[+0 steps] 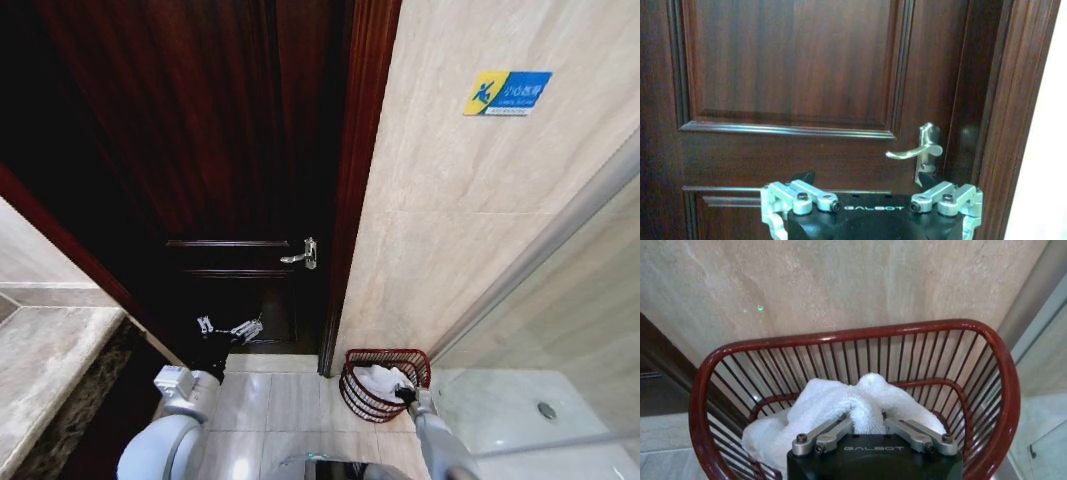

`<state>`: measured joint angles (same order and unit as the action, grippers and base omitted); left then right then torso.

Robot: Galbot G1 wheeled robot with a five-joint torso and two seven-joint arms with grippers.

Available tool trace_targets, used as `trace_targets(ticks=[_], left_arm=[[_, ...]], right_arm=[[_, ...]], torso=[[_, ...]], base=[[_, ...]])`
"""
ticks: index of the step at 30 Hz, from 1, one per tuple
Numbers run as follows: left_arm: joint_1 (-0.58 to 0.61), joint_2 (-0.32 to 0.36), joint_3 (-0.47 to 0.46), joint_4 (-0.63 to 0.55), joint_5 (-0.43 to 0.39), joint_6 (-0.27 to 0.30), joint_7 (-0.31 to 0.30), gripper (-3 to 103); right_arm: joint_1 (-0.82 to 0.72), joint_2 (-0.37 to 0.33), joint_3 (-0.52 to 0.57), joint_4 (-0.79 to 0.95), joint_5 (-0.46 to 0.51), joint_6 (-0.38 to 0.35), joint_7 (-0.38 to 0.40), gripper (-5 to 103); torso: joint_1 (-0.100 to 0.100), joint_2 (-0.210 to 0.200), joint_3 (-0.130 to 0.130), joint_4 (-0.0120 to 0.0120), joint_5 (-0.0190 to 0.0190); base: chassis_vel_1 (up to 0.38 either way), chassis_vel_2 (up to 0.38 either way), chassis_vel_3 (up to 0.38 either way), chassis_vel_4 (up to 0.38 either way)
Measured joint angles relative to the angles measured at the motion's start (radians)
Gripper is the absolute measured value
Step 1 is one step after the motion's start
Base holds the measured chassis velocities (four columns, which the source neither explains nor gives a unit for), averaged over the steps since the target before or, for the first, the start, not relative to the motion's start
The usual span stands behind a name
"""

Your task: Discard the used towel into the hamper.

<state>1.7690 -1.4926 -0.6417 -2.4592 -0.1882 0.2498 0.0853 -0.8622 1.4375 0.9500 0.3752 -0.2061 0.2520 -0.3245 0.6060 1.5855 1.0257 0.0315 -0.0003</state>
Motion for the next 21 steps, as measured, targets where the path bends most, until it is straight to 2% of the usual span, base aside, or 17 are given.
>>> trace_targets(ticks=[6,9,16,21], left_arm=[[0.000,0.000,0.000,0.000,0.000,0.000,0.000,100],[0.000,0.000,0.000,0.000,0.000,0.000,0.000,100],[0.000,0.000,0.000,0.000,0.000,0.000,0.000,100],[0.000,0.000,0.000,0.000,0.000,0.000,0.000,100]], right_arm=[[0.014,0.001,-0.002,-0.010,-0.002,-0.001,0.000,5],[0.040,-0.001,-0.005,-0.026,-0.014,-0.037,0.009,5],[0.092,-0.010,-0.031,-0.059,-0.047,-0.100,0.034,5],[0.131,-0.013,-0.021,-0.103,-0.093,-0.119,0.052,5]], torso=[[-0.017,-0.037,-0.019,0.0000,0.0001],[-0.032,-0.068,-0.036,0.0000,0.0002],[-0.052,-0.111,-0.060,0.0000,0.0001],[-0.063,-0.137,-0.074,0.0000,0.0002]], base=[[0.000,0.000,0.000,0.000],[0.000,0.000,0.000,0.000],[0.000,0.000,0.000,0.000],[0.000,0.000,0.000,0.000]])
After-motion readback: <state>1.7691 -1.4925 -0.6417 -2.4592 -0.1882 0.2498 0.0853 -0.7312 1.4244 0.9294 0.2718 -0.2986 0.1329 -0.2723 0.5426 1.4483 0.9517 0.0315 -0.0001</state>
